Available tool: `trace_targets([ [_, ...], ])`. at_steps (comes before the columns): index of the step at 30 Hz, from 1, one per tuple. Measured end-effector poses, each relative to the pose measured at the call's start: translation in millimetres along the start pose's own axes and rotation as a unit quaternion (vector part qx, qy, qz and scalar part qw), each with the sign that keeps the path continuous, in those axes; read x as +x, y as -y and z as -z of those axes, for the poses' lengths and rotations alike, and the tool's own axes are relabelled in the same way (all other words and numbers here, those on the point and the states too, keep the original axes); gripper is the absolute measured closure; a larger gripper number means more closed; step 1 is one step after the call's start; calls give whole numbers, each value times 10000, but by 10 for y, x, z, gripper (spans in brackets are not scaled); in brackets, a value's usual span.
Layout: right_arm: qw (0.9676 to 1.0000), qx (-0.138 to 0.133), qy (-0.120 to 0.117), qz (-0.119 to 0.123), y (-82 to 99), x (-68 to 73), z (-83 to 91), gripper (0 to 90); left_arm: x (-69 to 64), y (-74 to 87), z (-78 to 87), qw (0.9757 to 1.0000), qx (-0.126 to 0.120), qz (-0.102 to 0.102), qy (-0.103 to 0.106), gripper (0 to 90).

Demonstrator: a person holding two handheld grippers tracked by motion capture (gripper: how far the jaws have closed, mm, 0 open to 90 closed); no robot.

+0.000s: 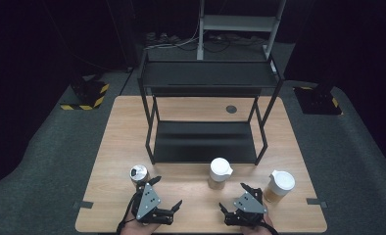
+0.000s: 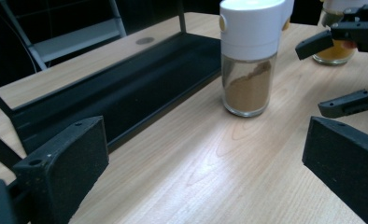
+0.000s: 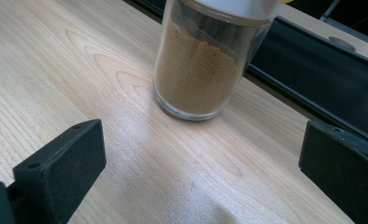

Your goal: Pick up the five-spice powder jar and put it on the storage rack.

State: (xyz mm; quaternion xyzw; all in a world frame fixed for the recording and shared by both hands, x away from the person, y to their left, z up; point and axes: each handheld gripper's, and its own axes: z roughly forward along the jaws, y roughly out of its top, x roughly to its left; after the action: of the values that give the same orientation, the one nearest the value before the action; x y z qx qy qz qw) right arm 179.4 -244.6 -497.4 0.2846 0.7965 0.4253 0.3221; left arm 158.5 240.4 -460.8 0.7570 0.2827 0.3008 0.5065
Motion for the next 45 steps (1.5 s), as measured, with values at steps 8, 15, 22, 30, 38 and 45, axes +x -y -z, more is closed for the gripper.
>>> trace_targets([
  [8,10000,-1,0,16,0,2,0,0,52,-3,99,9998,-134,35,-147,6],
  [15,10000,-1,-7,15,1,1,1,0,102,6,178,9993,-227,64,-290,5],
  [22,10000,0,-6,14,0,1,1,0,158,38,251,9983,-327,160,-445,4],
  [30,10000,-4,-10,18,2,1,2,0,187,60,294,9975,-351,170,-588,4],
  [38,10000,-7,-14,3,3,-1,4,0,226,99,305,9967,-292,192,-735,4],
  [45,10000,-3,-19,15,2,-2,3,0,250,128,307,9957,-252,252,-856,4],
])
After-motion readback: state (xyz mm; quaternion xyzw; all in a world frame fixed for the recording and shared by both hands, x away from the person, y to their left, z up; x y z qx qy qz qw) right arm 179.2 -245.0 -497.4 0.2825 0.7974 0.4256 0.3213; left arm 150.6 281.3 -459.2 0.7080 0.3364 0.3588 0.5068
